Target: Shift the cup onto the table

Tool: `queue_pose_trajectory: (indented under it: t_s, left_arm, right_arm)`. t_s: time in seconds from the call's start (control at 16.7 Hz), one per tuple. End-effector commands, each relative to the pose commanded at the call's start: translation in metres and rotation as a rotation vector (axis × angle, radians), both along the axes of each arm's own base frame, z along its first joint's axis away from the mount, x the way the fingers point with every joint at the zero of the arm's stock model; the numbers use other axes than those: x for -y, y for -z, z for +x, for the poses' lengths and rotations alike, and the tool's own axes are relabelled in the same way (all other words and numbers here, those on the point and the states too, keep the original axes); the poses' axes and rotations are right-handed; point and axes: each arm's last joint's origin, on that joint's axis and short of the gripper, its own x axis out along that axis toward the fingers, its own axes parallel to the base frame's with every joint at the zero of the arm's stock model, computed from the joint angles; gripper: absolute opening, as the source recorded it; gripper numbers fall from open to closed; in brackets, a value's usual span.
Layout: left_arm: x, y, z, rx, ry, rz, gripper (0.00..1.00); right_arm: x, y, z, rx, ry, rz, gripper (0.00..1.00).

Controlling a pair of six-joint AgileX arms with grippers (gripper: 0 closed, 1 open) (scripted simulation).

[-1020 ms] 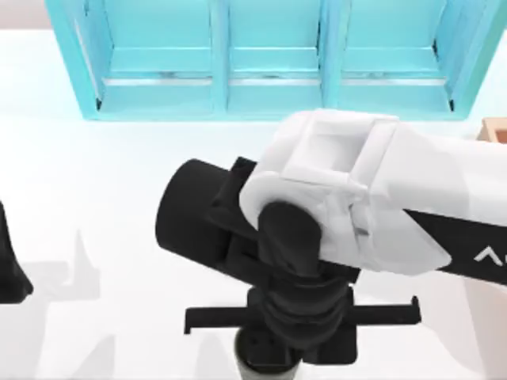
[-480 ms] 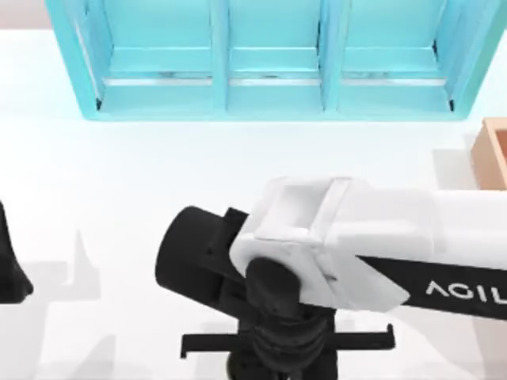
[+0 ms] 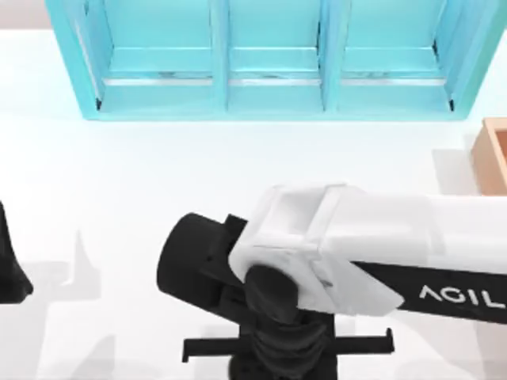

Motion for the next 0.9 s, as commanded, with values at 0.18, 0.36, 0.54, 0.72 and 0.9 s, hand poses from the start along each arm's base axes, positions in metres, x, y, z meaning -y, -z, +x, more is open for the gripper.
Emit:
queue_pose_trajectory:
  t_s: [0.18,0.36,0.54,0.72,0.9]
  left_arm:
    - [0.0,0.0,0.0,0.0,0.0,0.0,1.0]
    - [0.0,0.0,0.0,0.0,0.0,0.0,1.0]
    - [0.0,0.0,0.0,0.0,0.0,0.0,1.0]
    - [0.0,0.0,0.0,0.0,0.0,0.0,1.0]
    - [0.0,0.0,0.0,0.0,0.0,0.0,1.0]
  right_arm:
    - [0.0,0.0,0.0,0.0,0.0,0.0,0.45]
    - [0.0,0.0,0.0,0.0,0.0,0.0,0.68]
    - [0.0,0.0,0.0,0.0,0.0,0.0,0.9]
    - [0.0,0.0,0.0,0.0,0.0,0.0,1.0]
    - [0.0,0.0,0.0,0.0,0.0,0.0,1.0]
